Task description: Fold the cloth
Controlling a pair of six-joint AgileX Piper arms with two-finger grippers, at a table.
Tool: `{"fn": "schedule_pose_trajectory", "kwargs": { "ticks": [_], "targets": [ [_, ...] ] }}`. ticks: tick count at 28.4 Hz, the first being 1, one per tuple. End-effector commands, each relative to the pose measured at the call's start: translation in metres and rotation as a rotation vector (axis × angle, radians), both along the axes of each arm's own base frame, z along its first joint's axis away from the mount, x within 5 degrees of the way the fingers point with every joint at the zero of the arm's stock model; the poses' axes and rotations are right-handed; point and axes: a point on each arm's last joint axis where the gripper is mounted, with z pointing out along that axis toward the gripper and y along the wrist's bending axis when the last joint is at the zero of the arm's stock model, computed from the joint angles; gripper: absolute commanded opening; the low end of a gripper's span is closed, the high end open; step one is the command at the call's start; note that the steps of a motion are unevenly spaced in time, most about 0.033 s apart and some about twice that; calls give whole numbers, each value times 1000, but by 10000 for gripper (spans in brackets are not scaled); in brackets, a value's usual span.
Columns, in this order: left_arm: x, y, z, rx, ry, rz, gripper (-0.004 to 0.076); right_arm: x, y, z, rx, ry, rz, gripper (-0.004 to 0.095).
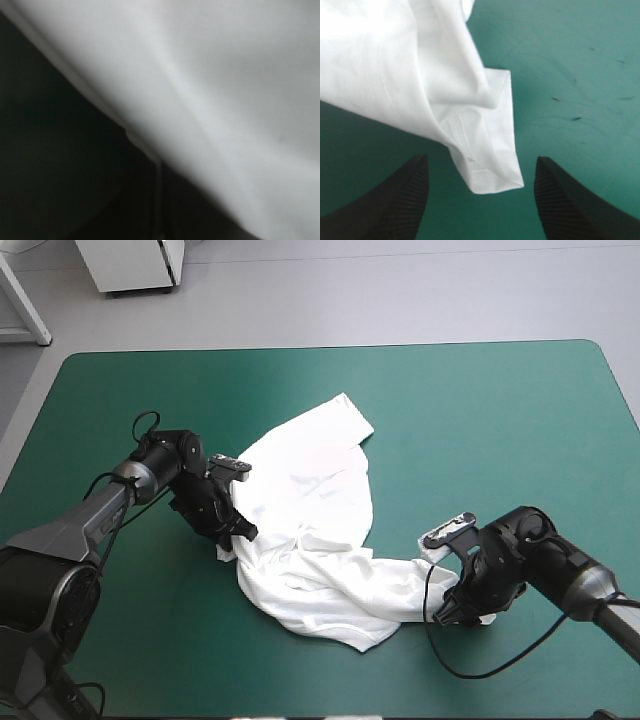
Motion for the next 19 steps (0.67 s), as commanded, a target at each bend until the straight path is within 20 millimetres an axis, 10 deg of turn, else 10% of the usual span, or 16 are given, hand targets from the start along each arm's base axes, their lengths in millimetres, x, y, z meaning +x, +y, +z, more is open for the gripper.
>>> {"fn": "schedule_pose_trajectory", "kwargs": {
  "ticks": [1, 6, 12, 19],
  "targets": [
    [-3, -4, 20, -30, -35, -5, -8, 9, 4, -1, 15, -9, 8, 575],
    [-3, -4, 20, -30, -35, -5, -8, 16, 14, -20, 27, 85, 25, 460],
    [-4, -4, 20, -29, -29, -8, -9, 20, 25, -40, 59, 185, 72, -16],
    [-17, 0, 53, -40, -60, -35, -9, 31, 33, -18, 85, 171, 101, -15]
  ]
}}
